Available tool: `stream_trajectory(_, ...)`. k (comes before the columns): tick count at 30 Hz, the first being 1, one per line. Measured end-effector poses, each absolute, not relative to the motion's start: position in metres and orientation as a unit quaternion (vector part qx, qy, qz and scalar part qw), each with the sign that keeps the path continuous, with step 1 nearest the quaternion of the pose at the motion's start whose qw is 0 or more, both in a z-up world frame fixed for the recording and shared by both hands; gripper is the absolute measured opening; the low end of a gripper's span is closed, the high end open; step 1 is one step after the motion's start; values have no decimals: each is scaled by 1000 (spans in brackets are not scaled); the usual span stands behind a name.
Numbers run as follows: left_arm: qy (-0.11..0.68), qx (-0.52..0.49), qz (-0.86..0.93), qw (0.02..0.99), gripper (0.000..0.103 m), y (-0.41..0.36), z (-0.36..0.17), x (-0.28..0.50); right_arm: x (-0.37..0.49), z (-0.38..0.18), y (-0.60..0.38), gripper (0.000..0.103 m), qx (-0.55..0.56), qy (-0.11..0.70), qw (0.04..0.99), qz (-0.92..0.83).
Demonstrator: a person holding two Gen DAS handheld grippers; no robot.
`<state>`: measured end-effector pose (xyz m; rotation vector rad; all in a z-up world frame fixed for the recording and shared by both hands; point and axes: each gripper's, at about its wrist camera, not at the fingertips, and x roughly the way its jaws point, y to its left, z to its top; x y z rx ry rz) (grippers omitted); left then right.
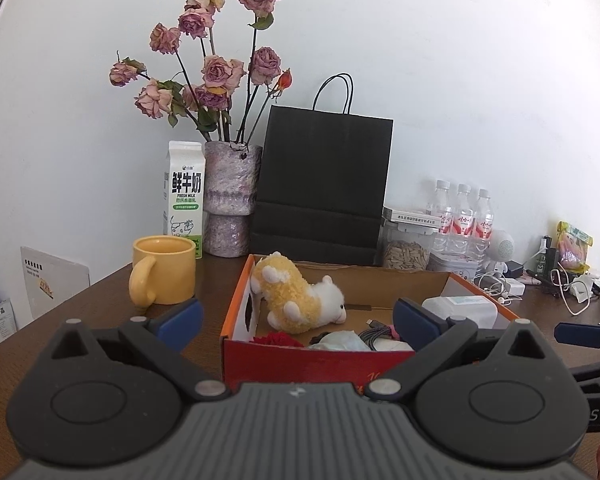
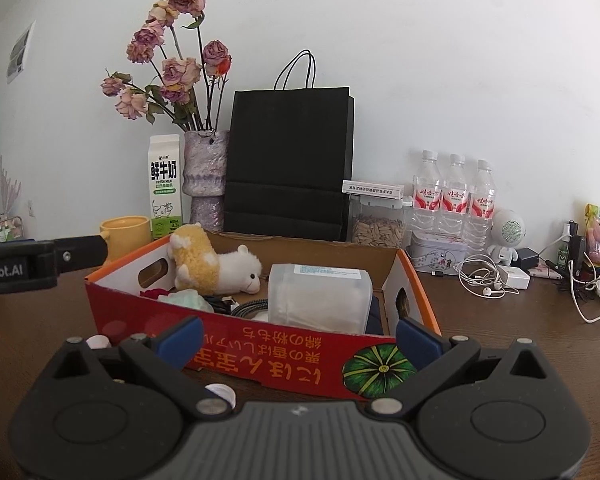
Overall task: Organize objects
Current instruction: 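Move both tools back from the box toward the white bottle caps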
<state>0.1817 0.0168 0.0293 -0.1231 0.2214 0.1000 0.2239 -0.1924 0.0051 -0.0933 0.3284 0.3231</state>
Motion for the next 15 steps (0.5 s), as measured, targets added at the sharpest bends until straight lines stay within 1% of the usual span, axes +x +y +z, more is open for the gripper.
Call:
stream_trajectory(10,135,-63,59,987,103,26,39,129,173,8,-198,103,-22,196,966,167)
stream_trajectory(15,138,-65,64,986,103,31,48,98,142,13,-199,103,-15,197,965,175)
